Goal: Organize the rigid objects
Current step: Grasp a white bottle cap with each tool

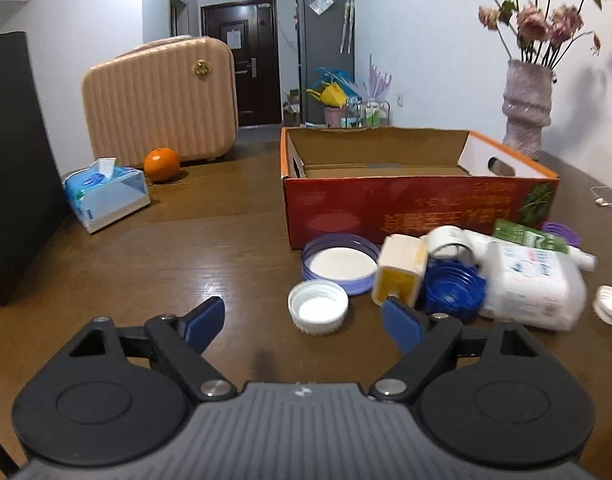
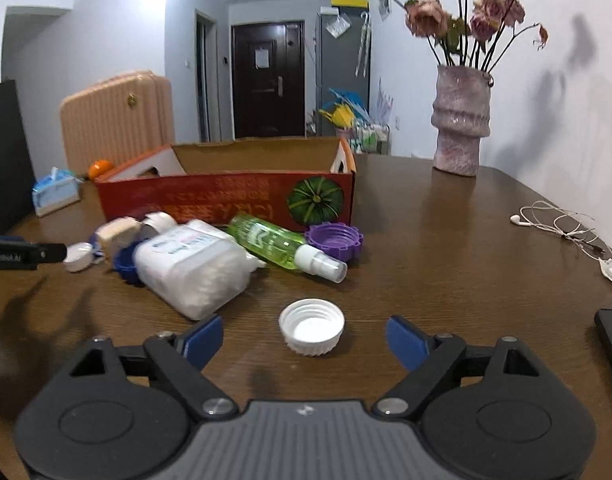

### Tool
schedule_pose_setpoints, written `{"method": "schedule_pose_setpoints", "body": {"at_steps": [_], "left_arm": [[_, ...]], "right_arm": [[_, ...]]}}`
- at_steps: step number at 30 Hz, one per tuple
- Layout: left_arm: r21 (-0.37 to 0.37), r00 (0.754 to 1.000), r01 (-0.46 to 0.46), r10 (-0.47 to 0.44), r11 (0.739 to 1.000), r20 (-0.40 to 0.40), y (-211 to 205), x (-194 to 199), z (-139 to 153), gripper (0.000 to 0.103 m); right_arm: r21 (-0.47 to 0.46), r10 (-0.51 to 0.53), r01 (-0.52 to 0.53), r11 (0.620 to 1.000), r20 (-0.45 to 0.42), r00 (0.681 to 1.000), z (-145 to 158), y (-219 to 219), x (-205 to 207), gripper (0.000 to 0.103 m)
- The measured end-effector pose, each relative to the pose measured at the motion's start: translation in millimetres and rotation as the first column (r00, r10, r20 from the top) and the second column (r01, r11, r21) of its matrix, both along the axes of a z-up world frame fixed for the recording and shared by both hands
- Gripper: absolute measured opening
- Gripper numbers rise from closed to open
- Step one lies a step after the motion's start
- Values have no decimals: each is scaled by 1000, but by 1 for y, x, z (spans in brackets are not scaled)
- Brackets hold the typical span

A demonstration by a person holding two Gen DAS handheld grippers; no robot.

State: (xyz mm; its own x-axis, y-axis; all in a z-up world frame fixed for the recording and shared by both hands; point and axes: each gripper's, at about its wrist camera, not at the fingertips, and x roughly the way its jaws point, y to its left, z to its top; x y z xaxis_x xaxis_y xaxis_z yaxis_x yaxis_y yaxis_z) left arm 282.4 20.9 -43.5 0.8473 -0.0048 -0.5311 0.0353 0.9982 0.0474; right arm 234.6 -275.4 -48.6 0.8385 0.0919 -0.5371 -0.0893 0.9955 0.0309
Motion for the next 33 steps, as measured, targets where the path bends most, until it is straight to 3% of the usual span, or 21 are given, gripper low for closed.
{"method": "schedule_pose_setpoints", "body": {"at_steps": [2, 6, 7, 9, 10, 11, 18, 28, 33], "left_arm": [[-10, 1000, 15, -15, 1000, -25, 2, 15, -3, 80], [-51, 994, 47, -52, 998, -96, 3, 40, -12, 64], [-53, 993, 50, -56, 997, -107, 2, 44, -15, 56], [-55, 991, 59, -65, 997, -113, 0, 50, -18, 43], [-51, 991, 56, -62, 997, -120, -2, 52, -20, 41], [-52, 991, 57, -63, 997, -121, -2, 53, -21, 41], [-59, 992, 54, -60, 997, -112, -1, 41, -16, 40], [-85, 999, 23, -26, 996, -41, 8, -35, 16, 40], [-109, 1000, 3, 0, 994, 31, 14, -72, 40, 40]], "right_arm": [[-12, -4, 3, 1000, -25, 1000, -3, 0, 10, 74], [-17, -5, 4, 1000, -49, 999, -7, -1, 24, 69], [-20, -6, 5, 1000, -55, 998, -8, -1, 27, 67], [-28, -5, 3, 1000, -65, 998, -9, -2, 31, 57], [-26, 0, -2, 1000, -71, 997, -10, -2, 33, 48], [-20, 8, -9, 1000, -78, 997, -10, -3, 34, 40], [2, 28, -28, 1000, -56, 998, -2, -3, 25, 40], [25, 102, -103, 994, 20, 995, 20, 8, -12, 39], [20, 148, -150, 988, 86, 985, 40, 11, -35, 39]]}}
